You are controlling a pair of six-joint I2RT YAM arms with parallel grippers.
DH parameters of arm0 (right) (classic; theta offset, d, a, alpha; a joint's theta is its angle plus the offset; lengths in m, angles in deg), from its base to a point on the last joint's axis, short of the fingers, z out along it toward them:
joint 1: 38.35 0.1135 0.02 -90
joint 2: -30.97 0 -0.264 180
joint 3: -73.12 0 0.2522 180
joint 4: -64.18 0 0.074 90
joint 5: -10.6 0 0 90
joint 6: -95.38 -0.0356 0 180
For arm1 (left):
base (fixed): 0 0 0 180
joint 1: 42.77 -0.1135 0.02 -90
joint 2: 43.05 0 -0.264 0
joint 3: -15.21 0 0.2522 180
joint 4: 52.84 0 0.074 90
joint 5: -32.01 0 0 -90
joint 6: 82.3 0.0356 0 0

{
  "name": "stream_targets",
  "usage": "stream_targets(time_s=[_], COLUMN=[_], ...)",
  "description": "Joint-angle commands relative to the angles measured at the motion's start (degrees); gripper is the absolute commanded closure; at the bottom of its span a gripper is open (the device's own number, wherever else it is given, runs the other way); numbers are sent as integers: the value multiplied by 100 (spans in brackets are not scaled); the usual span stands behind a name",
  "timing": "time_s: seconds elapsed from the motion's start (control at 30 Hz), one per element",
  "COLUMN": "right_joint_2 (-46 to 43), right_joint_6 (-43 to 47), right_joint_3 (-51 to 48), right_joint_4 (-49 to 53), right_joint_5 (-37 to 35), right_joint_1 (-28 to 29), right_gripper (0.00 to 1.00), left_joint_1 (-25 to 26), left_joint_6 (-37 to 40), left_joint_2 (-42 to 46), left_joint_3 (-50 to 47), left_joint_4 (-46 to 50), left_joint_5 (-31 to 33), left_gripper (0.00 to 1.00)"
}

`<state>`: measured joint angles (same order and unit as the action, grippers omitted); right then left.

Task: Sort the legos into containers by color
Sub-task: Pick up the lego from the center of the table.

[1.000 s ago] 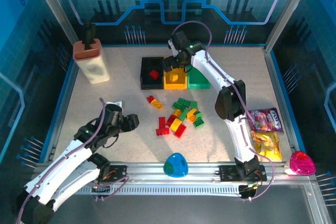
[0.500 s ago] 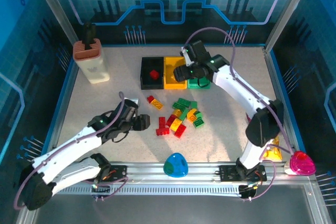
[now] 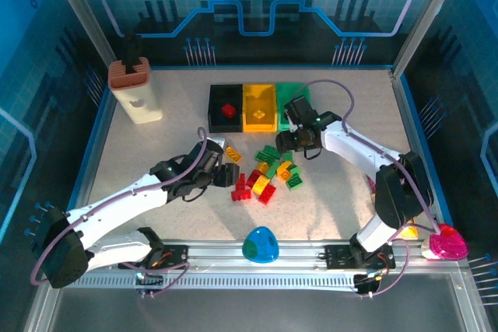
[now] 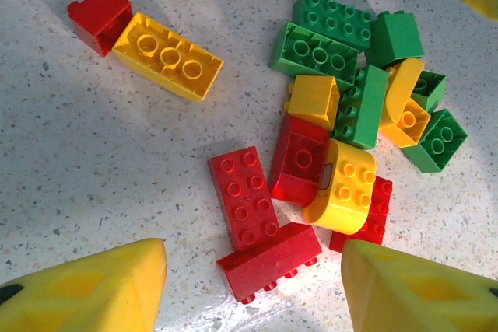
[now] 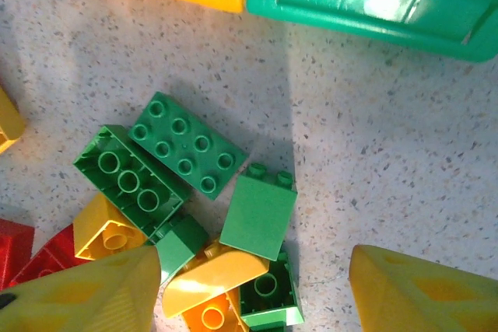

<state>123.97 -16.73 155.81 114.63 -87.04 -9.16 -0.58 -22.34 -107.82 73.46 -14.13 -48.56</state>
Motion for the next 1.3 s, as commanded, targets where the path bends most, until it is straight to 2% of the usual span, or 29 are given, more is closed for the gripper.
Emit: stream_targets(time_s=[0.0, 0.33, 0.87, 1.1, 1.27], right_joint_2=[175, 819, 1146, 951, 690], right_joint_6=[-300, -529, -733, -769, -721], right_joint_3=[-103, -90, -239, -274, -160], right_joint_4=[-246, -408, -530, -456, -289], right_joint_5=[149, 23, -15, -116, -198], right_joint_1=[-27, -27, -10, 42, 43], right_gripper=[37, 43, 49, 69, 72], left_joint_1=[52, 62, 65, 65, 63], left_joint_6=[25, -81, -90, -117, -108], left_joint_2=[28, 254, 239, 256, 270], left_joint_3=[82, -204, -279, -318, -294], left_joint_4=[-42, -14, -38, -34, -34], left_joint_5=[118, 248, 366, 400, 453], left_gripper=[38, 38, 38, 39, 39])
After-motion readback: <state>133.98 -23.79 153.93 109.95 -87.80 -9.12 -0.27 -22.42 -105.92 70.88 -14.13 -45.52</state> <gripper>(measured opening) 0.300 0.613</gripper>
